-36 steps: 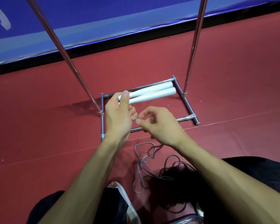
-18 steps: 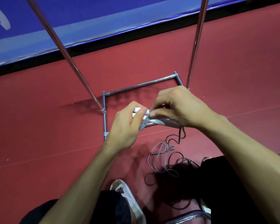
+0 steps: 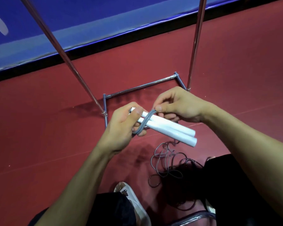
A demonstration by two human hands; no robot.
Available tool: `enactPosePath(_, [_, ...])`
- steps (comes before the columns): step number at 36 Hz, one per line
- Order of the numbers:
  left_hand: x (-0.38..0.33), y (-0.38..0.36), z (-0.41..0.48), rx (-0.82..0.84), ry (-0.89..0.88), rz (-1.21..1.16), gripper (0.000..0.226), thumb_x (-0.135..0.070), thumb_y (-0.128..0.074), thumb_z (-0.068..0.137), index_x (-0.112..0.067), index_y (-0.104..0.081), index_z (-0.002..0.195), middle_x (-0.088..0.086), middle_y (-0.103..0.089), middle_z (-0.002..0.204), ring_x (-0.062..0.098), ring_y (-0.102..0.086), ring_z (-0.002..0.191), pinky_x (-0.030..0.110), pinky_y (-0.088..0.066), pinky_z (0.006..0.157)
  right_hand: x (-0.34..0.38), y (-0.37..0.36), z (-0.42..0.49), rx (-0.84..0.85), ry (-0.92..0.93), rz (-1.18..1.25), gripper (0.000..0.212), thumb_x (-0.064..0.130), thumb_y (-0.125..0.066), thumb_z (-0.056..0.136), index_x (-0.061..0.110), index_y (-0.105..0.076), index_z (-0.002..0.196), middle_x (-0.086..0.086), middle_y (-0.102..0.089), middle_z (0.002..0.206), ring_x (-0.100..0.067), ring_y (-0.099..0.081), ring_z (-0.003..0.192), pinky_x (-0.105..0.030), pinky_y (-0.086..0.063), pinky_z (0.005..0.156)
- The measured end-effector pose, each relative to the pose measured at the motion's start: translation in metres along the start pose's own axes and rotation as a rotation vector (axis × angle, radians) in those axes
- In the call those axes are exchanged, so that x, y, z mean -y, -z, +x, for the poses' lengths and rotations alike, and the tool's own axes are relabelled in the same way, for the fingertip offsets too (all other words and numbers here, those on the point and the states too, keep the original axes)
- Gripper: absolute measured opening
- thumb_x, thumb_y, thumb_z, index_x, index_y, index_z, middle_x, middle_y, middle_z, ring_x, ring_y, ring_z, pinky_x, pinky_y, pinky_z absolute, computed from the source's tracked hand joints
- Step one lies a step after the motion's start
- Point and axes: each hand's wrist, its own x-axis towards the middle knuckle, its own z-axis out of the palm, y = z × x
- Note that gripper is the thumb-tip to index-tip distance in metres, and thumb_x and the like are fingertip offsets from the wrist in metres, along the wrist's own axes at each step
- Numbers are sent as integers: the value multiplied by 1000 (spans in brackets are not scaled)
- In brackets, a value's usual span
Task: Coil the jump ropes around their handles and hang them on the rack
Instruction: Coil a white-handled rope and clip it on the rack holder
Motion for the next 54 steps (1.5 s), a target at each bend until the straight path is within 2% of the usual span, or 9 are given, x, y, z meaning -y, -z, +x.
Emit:
enactPosePath(4, [-7,-10,3,-56,16,-196,27,-19,-43,99,1,-48,82,-9,-43,43,1,-27,37,19,-33,42,-3,-7,10,-85,13,7,16,17,-63,88,14,-63,73,12,-58,53,1,-45,44,-13,-35,44])
enactPosePath(9, [-7,-23,10,-276,65,-440,35,-20,-34,103,4,-52,86,-2,-50,48,7,-34,39,20,-35,42,-15,-31,14,-124,-128,401,47,-4,-34,94,23,-62,66,5,-40,50,-6,-32,39,-16,-23,38])
enactPosePath(19, [8,-18,36,-576,52,-412,29,-22,-38,105,-4,-48,85,-5,-48,45,10,-44,39,26,-42,50,-15,-58,25,-445,-25,319,13,3,-55,96,-5,-61,88,-14,-52,76,-5,-26,39,-16,-21,35])
enactPosePath(22, [12,-13,42,-622,23,-409,27,-21,-38,105,-5,-47,86,-7,-45,46,4,-39,38,24,-38,50,-19,-58,25,-512,49,124,10,5,-65,91,10,-66,99,-13,-48,68,-10,-27,38,-16,-23,38])
enactPosePath(32, [22,-8,41,-698,-138,151,32,-27,-46,99,-19,-42,68,-16,-45,46,10,-42,50,31,-38,53,-16,-69,23,-510,-30,-171,28,12,-54,99,11,-67,75,2,-64,62,-1,-44,44,-29,-51,51])
enactPosePath(39, [22,-1,30,-598,-264,548,20,-26,-45,94,-18,-47,76,-12,-48,58,6,-42,56,19,-31,55,2,-65,16,-383,-167,16,30,16,-53,100,-6,-65,83,-3,-46,45,-13,-27,39,-19,-22,40])
enactPosePath(43, [24,3,26,-552,-309,598,24,-32,-44,93,-12,-52,83,20,-54,68,27,-46,69,26,-35,59,11,-59,7,-342,-183,-404,23,22,-74,85,6,-62,74,-3,-53,53,-14,-38,44,-21,-30,43])
enactPosePath(48, [26,9,27,-507,-244,655,22,-32,-44,92,-14,-52,82,-2,-51,62,21,-44,59,35,-35,59,8,-50,6,-419,-56,-959,15,26,-70,86,23,-62,99,1,-55,74,-28,-55,89,-34,-46,74])
enactPosePath(54, [28,18,25,-426,-168,704,22,-34,-44,93,-19,-50,79,-9,-46,59,9,-38,52,27,-31,52,7,-32,9,-310,179,-1140,18,37,-61,93,24,-71,100,4,-62,90,-25,-58,89,-42,-49,75])
